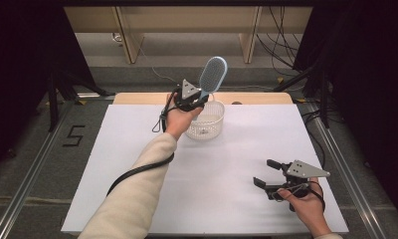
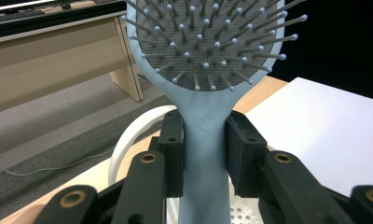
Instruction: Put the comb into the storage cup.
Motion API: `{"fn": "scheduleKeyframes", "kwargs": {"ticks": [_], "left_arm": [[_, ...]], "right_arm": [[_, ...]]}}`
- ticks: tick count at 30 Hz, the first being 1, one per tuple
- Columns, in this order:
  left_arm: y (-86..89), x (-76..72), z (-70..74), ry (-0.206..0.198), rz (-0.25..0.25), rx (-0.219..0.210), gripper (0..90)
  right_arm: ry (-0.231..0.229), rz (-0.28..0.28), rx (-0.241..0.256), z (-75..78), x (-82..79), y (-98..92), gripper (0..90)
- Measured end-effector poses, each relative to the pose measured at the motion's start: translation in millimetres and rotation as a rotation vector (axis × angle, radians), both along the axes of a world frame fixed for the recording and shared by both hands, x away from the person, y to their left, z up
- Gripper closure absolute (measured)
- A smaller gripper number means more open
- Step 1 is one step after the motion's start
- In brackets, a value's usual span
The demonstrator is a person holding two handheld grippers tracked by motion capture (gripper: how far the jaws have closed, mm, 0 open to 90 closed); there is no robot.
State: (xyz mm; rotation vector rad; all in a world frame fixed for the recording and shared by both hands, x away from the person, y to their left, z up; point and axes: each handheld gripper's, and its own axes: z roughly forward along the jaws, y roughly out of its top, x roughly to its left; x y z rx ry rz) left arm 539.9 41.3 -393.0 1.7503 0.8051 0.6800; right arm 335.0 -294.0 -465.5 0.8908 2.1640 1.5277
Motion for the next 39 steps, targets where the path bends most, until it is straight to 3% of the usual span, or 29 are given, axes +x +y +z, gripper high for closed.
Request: {"fn": "scheduleKeyframes", "kwargs": {"ticks": [39], "left_arm": [[-0.2, 1.7, -8.6, 0.008, -0.001, 0.012, 69.9]], "right_arm": [[0.002, 0.002, -0.002, -0.4, 0.0, 0.1, 15.9]]}}
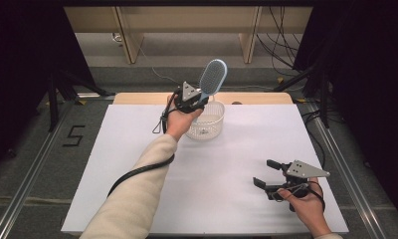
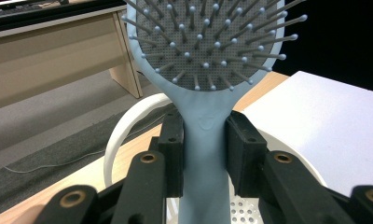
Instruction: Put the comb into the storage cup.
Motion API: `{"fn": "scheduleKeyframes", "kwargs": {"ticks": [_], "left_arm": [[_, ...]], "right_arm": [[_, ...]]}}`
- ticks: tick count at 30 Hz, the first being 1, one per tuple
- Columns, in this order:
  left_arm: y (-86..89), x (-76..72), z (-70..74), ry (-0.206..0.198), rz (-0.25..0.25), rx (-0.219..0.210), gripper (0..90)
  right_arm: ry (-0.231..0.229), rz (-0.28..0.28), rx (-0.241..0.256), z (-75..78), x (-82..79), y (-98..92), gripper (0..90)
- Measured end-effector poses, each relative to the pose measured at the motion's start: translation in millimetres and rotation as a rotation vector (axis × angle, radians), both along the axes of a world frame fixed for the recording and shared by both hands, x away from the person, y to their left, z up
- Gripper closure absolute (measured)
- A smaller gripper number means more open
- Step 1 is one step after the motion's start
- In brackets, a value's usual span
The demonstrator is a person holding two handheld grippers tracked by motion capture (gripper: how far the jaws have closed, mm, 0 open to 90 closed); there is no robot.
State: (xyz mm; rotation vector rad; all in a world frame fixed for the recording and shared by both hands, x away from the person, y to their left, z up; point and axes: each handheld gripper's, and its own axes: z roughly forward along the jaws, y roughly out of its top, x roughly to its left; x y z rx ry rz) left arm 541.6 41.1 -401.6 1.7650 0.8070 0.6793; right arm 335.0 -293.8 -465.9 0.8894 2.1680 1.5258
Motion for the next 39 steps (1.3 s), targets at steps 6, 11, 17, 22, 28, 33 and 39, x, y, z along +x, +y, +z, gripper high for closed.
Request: {"fn": "scheduleKeyframes", "kwargs": {"ticks": [6, 11, 17, 22, 28, 33, 39], "left_arm": [[-0.5, 0.3, -0.9, 0.002, 0.000, 0.001, 69.8], [-0.6, 0.5, -1.7, 0.003, 0.000, 0.001, 69.9], [-0.7, 0.6, -4.0, 0.009, 0.002, 0.003, 69.8], [-1.0, 1.0, -4.8, 0.011, 0.005, 0.002, 69.8], [-1.4, 0.9, -5.8, 0.013, 0.005, 0.003, 69.8], [-1.8, 1.1, -7.2, 0.018, 0.005, 0.003, 69.8], [-1.6, 1.5, -9.5, 0.022, 0.009, 0.006, 69.8]], "right_arm": [[0.001, -0.001, 0.004, 0.0, -0.1, 0.0, 15.9], [0.001, -0.002, 0.004, 0.0, -0.1, 0.1, 15.9], [0.002, -0.001, 0.003, -0.2, 0.0, 0.1, 15.9], [0.002, -0.001, 0.003, -0.2, 0.0, 0.2, 15.9], [0.001, -0.001, 0.003, -0.1, -0.1, 0.1, 15.9], [0.002, -0.001, 0.003, -0.2, -0.1, 0.1, 15.9], [0.002, -0.001, 0.003, -0.2, -0.1, 0.2, 15.9]]}}
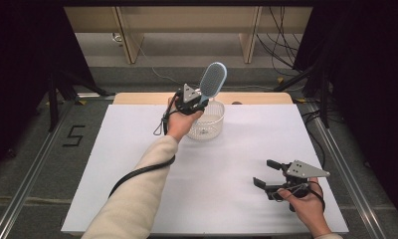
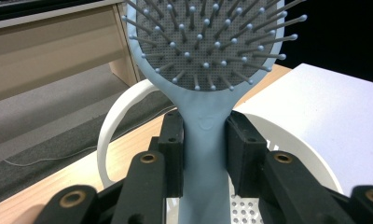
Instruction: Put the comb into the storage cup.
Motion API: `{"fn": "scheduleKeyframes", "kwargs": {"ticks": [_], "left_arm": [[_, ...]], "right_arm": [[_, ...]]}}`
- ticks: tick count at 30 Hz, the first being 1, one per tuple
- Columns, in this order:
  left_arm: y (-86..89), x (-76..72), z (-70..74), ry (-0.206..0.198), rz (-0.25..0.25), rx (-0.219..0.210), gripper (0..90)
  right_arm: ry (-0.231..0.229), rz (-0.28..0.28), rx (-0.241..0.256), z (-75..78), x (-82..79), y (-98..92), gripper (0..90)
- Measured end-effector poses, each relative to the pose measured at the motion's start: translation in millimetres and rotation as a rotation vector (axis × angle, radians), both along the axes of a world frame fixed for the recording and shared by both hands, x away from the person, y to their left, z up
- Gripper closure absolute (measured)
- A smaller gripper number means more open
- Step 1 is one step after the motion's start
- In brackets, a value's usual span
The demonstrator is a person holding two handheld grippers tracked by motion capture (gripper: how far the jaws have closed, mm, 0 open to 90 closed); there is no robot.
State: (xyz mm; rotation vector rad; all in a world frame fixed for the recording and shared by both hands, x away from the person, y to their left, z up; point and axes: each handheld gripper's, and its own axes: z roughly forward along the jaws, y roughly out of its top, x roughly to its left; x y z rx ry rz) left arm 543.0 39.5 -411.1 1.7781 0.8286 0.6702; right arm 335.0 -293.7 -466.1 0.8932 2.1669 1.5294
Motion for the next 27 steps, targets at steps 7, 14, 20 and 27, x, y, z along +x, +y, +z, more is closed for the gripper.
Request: {"fn": "scheduleKeyframes", "kwargs": {"ticks": [7, 14, 20, 27], "left_arm": [[0.4, 0.4, -2.0, 0.007, 0.002, 0.005, 69.8], [0.0, 0.8, -3.5, 0.012, 0.004, 0.005, 69.7], [-0.5, 1.4, -5.4, 0.021, 0.004, 0.001, 69.7], [-0.8, 1.9, -6.7, 0.023, 0.008, 0.003, 69.7]], "right_arm": [[0.000, 0.000, 0.000, -0.1, 0.1, 0.0, 15.9], [-0.001, 0.001, -0.001, 0.0, 0.0, 0.0, 15.9], [-0.001, 0.002, -0.002, -0.1, 0.1, 0.0, 15.9], [0.000, 0.002, -0.002, -0.1, 0.1, 0.0, 15.9]]}}
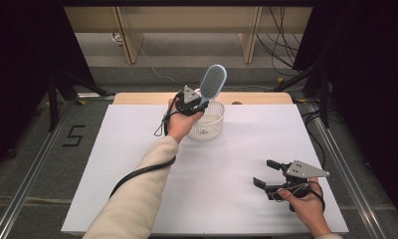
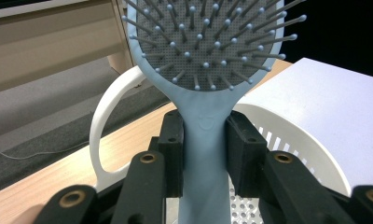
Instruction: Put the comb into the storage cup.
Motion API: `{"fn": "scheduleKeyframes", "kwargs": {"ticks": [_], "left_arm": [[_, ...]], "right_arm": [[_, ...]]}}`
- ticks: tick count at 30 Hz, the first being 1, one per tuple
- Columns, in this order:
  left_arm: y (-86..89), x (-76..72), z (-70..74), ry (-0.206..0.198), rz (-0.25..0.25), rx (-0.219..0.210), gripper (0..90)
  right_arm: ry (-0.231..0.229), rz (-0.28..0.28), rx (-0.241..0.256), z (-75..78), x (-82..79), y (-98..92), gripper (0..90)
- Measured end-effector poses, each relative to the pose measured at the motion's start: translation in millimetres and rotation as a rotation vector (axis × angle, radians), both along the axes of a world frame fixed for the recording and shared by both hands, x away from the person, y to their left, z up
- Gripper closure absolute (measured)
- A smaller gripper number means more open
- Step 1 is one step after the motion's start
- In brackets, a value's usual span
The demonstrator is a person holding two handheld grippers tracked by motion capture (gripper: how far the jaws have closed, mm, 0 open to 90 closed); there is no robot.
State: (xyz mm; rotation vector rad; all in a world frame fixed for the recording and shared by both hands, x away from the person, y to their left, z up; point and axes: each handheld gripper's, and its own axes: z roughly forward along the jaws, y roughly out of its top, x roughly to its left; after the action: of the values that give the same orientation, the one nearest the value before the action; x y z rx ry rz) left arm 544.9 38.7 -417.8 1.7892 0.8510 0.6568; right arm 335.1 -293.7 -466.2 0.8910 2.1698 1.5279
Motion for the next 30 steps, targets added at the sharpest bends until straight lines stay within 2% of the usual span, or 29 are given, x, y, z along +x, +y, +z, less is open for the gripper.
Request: {"fn": "scheduleKeyframes", "kwargs": {"ticks": [30], "left_arm": [[-1.4, 1.4, -4.2, 0.012, -0.003, 0.008, 69.6]], "right_arm": [[0.001, 0.002, -0.001, -0.2, -0.1, 0.1, 15.9]]}}
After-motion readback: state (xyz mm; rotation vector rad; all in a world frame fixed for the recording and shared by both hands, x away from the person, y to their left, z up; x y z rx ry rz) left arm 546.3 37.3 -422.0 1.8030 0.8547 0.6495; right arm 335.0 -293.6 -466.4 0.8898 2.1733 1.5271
